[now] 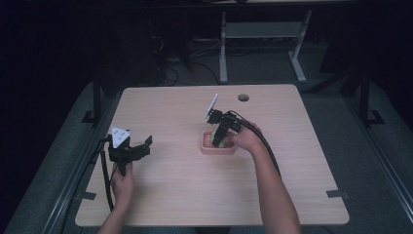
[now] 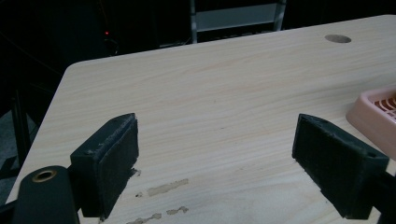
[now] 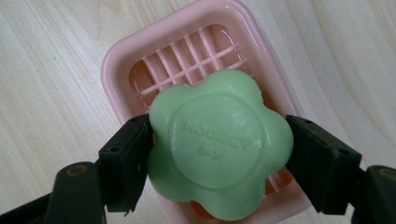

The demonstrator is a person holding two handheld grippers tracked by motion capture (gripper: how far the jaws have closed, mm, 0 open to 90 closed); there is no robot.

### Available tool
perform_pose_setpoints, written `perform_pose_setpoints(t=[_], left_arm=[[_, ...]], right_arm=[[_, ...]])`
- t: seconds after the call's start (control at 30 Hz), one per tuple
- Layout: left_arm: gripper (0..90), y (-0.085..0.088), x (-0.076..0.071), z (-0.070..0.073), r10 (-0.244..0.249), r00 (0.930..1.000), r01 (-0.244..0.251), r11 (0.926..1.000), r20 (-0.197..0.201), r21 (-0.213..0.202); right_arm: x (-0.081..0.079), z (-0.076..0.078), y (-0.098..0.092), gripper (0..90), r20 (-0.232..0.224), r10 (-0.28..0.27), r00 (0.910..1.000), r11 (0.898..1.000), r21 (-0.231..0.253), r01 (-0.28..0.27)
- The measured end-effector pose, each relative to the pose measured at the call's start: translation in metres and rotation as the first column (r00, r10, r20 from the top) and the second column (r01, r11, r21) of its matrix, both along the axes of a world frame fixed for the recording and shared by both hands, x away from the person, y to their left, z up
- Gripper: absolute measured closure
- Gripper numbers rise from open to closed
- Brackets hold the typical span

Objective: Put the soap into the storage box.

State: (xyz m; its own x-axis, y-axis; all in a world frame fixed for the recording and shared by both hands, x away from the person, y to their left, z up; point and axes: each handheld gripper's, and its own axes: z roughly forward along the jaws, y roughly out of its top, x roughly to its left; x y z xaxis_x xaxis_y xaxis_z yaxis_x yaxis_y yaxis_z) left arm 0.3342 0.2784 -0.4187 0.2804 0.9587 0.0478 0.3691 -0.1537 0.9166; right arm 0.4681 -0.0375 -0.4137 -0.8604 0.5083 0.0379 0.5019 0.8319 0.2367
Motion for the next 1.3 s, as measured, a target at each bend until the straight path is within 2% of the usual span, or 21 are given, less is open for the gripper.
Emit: perform_pose_setpoints(t=[0.37,0.5,0.67,1.3], left_arm=[[14.3,0.000,0.000,0.000,0.000,1.0000,0.000,1.0000,0.002,-0.002],[14.3,-0.001,0.000,0.000,-0.001,1.0000,0.001,1.0000,0.003,-0.003],[14.3,-0.001,0.000,0.000,-0.001,1.0000,0.001,1.0000,0.003,-0.002],[14.3,-0.001,0.000,0.000,-0.003,1.0000,0.003,1.0000,-0.002,0.002]], right_arm=[[0.000,0.002,-0.003,25.8,0.006,-0.012,0.9999,1.000,0.006,0.012],[-0.001,0.007,-0.005,26.7,0.010,-0.018,0.9998,0.999,0.030,0.018],[-0.001,0.008,-0.007,26.7,0.009,-0.025,0.9997,0.999,0.032,0.024],[-0.006,0.013,-0.022,25.3,0.006,-0.052,0.9987,0.994,0.098,0.051]])
